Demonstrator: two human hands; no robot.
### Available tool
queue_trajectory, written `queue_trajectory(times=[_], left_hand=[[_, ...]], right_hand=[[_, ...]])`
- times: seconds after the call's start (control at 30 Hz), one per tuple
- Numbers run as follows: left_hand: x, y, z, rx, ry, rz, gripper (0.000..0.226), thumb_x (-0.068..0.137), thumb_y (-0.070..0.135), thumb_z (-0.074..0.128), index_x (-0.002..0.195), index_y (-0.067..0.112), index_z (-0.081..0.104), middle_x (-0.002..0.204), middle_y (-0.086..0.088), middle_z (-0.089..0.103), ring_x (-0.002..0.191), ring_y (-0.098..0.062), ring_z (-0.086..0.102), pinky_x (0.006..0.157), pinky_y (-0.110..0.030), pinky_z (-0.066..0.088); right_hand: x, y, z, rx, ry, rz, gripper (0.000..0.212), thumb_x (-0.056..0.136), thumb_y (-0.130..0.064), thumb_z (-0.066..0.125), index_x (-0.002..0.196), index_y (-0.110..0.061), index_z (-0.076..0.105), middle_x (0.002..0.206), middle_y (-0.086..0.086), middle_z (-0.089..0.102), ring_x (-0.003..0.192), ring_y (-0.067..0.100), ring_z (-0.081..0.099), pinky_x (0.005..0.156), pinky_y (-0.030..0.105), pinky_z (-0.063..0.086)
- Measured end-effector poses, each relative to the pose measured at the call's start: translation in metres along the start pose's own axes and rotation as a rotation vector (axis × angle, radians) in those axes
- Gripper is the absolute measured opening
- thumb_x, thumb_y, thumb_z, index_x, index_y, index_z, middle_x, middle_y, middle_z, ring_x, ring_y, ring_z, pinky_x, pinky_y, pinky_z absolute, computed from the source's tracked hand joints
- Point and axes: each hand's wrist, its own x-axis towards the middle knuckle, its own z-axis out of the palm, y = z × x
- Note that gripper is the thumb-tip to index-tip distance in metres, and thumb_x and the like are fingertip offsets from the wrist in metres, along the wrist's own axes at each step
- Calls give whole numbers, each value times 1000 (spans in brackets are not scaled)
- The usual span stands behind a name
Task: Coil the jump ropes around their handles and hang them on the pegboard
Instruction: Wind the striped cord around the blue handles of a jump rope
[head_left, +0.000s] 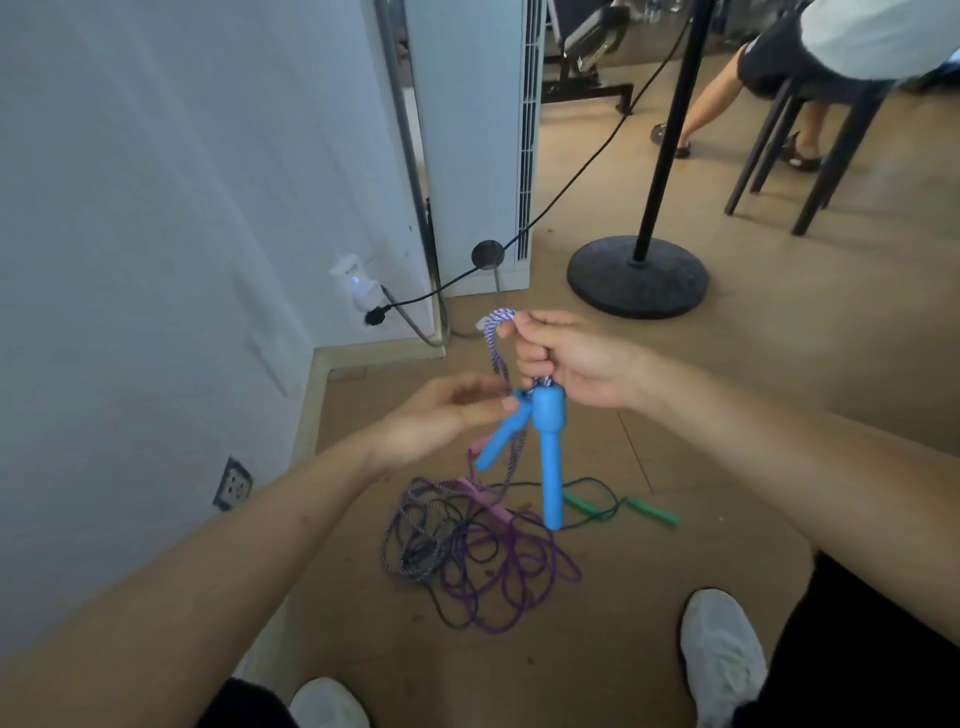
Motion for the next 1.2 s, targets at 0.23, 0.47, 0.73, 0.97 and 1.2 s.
queue_trajectory(times=[0.23,0.47,0.73,0.97,1.2], left_hand=[[4,4,41,-172,81,41,84,61,44,92,130,33,45,121,3,59,112,-21,68,99,-40,54],[3,3,34,-328,8,-81,8,93,9,59,101,12,60,81,-9,60,62,-21,60,70,-35,54],[-3,10,18,-425,22,-23,22,96,-2,53,114,9,60,65,-2,52,53,-10,50,52,-20,45],[5,-1,50,-132,162,152,62,85,-2,63,135,20,35,125,-10,51,113,-19,62,97,-44,56],[-5,3,19,41,367,166,29,81,25,73,108,24,65,90,12,59,76,8,55,68,-9,43]], right_hand=[[-3,-16,15,254,51,-107,23,107,-22,38,97,-10,54,61,0,44,53,13,44,66,31,48],[0,-28,0,212,155,-115,25,107,-25,39,103,-11,60,82,8,68,77,23,70,87,40,55],[-9,-4,4,13,136,295,65,85,-72,51,120,-19,61,126,5,66,110,28,64,104,55,42],[-18,26,37,47,77,353,49,81,-54,72,109,-15,64,107,10,65,96,26,64,94,44,54],[-20,7,13,-57,6,297,33,97,-16,61,128,-6,56,109,16,66,88,29,69,74,42,59]])
